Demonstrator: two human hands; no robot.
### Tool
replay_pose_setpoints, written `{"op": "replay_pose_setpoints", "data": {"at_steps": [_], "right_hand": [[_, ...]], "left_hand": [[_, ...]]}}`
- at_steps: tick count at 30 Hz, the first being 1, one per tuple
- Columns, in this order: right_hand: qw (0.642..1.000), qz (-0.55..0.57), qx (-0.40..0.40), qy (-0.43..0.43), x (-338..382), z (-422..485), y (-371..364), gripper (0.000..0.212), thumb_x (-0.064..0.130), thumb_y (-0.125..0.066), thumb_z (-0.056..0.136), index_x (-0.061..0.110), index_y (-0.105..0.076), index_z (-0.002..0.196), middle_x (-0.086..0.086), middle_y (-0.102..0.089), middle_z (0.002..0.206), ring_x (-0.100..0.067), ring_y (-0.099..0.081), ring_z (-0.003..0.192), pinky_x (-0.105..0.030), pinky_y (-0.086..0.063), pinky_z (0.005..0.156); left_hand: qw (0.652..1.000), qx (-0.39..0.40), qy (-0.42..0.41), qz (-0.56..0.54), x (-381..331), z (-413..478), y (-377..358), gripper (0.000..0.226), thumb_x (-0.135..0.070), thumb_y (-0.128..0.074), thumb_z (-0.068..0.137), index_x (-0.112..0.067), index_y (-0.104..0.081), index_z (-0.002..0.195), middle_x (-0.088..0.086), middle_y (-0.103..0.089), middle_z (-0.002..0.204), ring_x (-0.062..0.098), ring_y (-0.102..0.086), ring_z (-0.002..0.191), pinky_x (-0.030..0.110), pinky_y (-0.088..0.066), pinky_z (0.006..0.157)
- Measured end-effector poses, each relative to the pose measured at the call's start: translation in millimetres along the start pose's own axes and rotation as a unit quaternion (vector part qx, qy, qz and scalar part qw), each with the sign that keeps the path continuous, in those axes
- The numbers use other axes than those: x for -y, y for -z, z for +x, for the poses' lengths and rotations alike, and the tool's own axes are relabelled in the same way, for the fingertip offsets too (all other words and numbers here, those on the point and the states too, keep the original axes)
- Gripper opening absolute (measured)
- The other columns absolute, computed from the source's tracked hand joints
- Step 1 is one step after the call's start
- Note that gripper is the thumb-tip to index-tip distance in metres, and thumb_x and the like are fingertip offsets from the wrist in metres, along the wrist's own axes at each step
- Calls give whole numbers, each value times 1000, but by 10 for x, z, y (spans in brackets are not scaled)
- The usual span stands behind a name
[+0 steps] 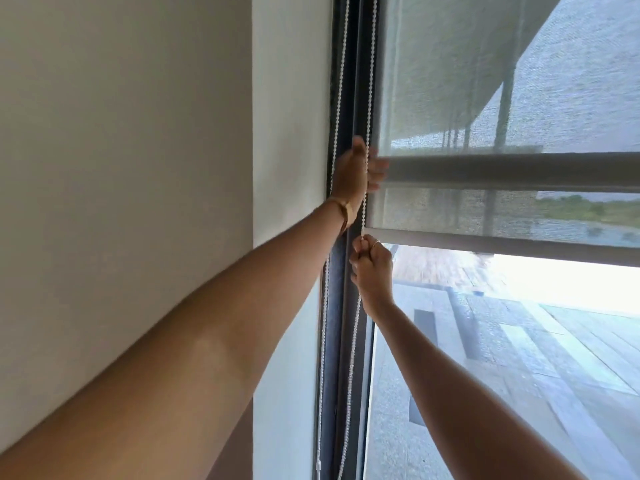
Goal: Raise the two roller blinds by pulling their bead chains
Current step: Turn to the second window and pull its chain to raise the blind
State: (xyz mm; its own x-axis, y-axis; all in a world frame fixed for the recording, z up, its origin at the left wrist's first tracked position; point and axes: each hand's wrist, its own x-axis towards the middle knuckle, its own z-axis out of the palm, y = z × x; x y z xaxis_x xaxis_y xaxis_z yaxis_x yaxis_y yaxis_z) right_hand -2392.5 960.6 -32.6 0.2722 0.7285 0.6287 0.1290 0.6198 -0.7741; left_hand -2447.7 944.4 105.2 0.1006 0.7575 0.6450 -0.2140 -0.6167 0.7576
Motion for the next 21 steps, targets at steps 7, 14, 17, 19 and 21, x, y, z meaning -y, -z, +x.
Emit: {"op": "replay_pose_setpoints", "data": {"at_steps": [7, 14, 17, 19, 21], "right_hand": [[1000, 0, -2, 0, -206, -214, -46, 21, 5, -31, 63, 23, -41, 58, -6, -35, 62, -14, -25, 56, -31, -18, 51], [1000, 3, 22, -14, -425, -488, 14, 23, 3, -30, 65, 23, -37, 58, -7, -33, 63, -16, -24, 57, -31, -16, 51], [999, 8, 40, -28, -485, -636, 44, 24, 1, -29, 62, 22, -38, 58, 0, -33, 59, -11, -24, 54, -27, -18, 49], [997, 31, 54, -49, -489, -758, 29, 26, -3, -29, 65, 19, -40, 58, 1, -34, 57, -9, -25, 51, -21, -20, 46], [991, 66, 73, -94, -468, -885, 13, 26, -10, -28, 79, 4, -43, 64, -5, -35, 58, -9, -27, 46, -17, -22, 42]], "left_hand": [[998, -64, -16, 24, -517, 322, -88, 41, -29, -27, 102, -3, -55, 117, 1, -61, 70, 8, -38, 41, 17, -27, 35], [995, -94, -42, 3, -427, 302, -133, 34, -16, -31, 100, -6, -63, 94, -2, -48, 58, 4, -32, 38, 17, -26, 36], [994, -86, -63, 24, -238, 280, -96, 39, -2, -29, 91, -18, -46, 60, -2, -33, 51, 9, -26, 42, 21, -20, 43], [993, -97, -62, 41, -102, 277, -54, 37, 2, -28, 82, -20, -39, 55, -1, -30, 51, 13, -24, 46, 24, -16, 48], [992, -102, -52, 47, 27, 253, -31, 35, 2, -28, 76, -21, -38, 52, -2, -30, 51, 14, -23, 47, 25, -15, 49]]}}
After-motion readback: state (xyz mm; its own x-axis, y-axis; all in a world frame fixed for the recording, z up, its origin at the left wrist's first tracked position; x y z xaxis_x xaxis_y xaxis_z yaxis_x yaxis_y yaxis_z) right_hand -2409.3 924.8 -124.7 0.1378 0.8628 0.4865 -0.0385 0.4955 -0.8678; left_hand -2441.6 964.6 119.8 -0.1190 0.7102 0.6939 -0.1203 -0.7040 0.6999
